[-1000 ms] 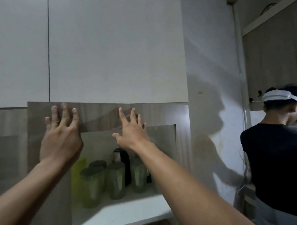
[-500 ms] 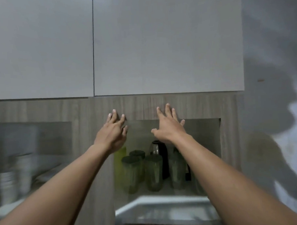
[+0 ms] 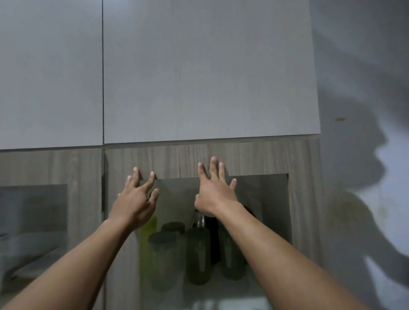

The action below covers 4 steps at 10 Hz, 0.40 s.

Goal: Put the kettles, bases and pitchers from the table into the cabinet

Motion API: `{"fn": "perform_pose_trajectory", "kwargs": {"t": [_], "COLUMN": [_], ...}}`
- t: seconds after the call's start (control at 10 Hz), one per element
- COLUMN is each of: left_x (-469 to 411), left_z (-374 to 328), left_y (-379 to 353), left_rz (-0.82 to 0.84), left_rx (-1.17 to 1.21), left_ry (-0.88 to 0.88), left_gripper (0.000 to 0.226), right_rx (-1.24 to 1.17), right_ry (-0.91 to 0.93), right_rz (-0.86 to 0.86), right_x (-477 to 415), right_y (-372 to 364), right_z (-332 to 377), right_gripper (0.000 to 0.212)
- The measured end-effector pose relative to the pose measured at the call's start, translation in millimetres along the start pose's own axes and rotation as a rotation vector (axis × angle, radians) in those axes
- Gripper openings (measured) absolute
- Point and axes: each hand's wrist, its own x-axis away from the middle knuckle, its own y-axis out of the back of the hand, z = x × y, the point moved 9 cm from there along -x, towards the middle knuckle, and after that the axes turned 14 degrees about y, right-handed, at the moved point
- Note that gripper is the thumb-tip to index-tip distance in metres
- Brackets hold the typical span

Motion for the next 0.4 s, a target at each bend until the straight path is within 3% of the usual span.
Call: {"fn": "perform_pose_trajectory", "kwargs": {"t": [0.2,0.4], "left_x": [-2.8,2.6], "left_z": [4.0,6.1], "left_y": [2.4,9.6], "left_rz": [-0.043,0.075], "left_rx": [-0.046,0.05], "left_ry": [-0.031,0.004], "left_gripper": [0.058,0.057], "right_rx": [-0.013,-0.268], "right_ry": [-0.018,-0.069], "right_rz": [0.013,0.026], "right_x": [-0.7,21.6], "right_y": [3.6,27.0], "right_z": [2.7,14.9], "right_gripper": [0.095,0.069]}}
